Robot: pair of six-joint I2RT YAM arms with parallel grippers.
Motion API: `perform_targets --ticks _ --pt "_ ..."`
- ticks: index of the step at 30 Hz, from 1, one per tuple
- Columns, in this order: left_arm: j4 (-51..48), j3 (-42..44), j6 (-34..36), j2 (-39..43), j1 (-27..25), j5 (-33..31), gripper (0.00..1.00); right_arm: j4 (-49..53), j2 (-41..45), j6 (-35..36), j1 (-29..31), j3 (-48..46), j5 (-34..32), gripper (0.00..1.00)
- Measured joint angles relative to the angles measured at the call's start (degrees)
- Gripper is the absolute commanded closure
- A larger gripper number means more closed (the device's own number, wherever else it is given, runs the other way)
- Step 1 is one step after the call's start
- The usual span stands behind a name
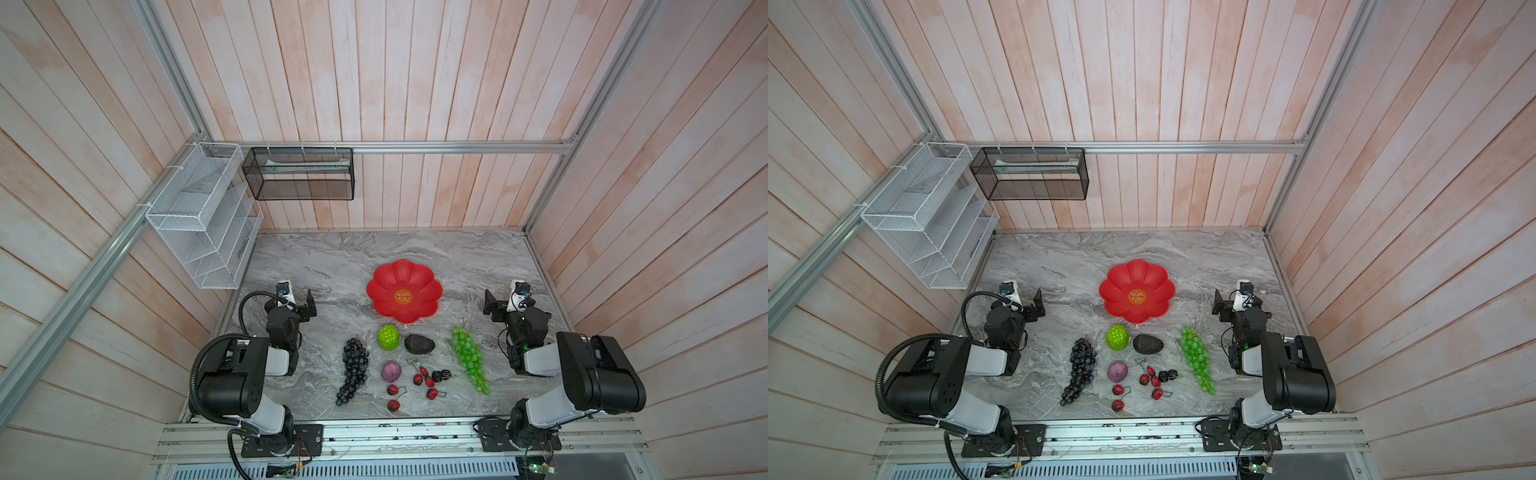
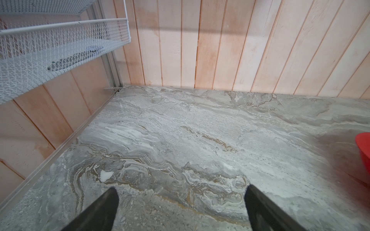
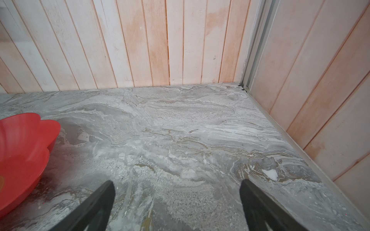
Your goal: Place and organize the fake fruits in the fruit bowl
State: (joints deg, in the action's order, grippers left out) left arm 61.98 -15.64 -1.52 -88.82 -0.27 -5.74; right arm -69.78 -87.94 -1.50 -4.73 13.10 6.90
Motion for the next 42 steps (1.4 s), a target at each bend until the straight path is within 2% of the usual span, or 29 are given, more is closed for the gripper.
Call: perform_targets --ticks 9,13,17,20,26,29,33,37,42 --pt "0.00 0.00 0.00 0.00 0.00 -0.02 0.00 0.00 0.00 0.00 0.00 0.02 -0.17 0.02" --pt "-0.63 -0.24 -0.11 0.42 0.00 -0.31 0.00 1.55 1.07 -0.55 0.22 0.35 -2.54 0.02" --pt "-14.10 -7.74 -0.63 4.61 0.04 -1.90 0.00 8.96 7.85 -1.11 0.26 3.04 -4.20 0.02" --pt "-23.96 -17.00 -1.66 5.51 0.07 -2.95 0.00 15.91 14.19 -3.48 0.26 6.62 -4.76 0.09" --pt "-46.31 -26.47 -9.07 7.98 -2.51 -8.24 0.00 33.90 21.86 -9.16 1.70 16.81 -1.49 0.16" --pt "-56.39 -28.65 -12.76 9.97 -6.38 -9.46 0.00 43.43 24.28 -10.54 6.64 20.37 0.20 0.17" --pt "-66.90 -31.78 -16.65 12.31 -12.15 -9.14 0.00 58.45 26.43 -10.67 18.10 25.64 1.36 0.18" --pt "-72.13 -32.96 -18.84 16.06 -17.18 -7.85 0.00 70.36 30.58 -13.92 29.64 26.73 1.73 0.19" --pt "-74.40 -33.00 -21.97 18.60 -18.01 -6.51 0.00 80.04 32.39 -16.06 42.82 26.58 0.28 0.17"
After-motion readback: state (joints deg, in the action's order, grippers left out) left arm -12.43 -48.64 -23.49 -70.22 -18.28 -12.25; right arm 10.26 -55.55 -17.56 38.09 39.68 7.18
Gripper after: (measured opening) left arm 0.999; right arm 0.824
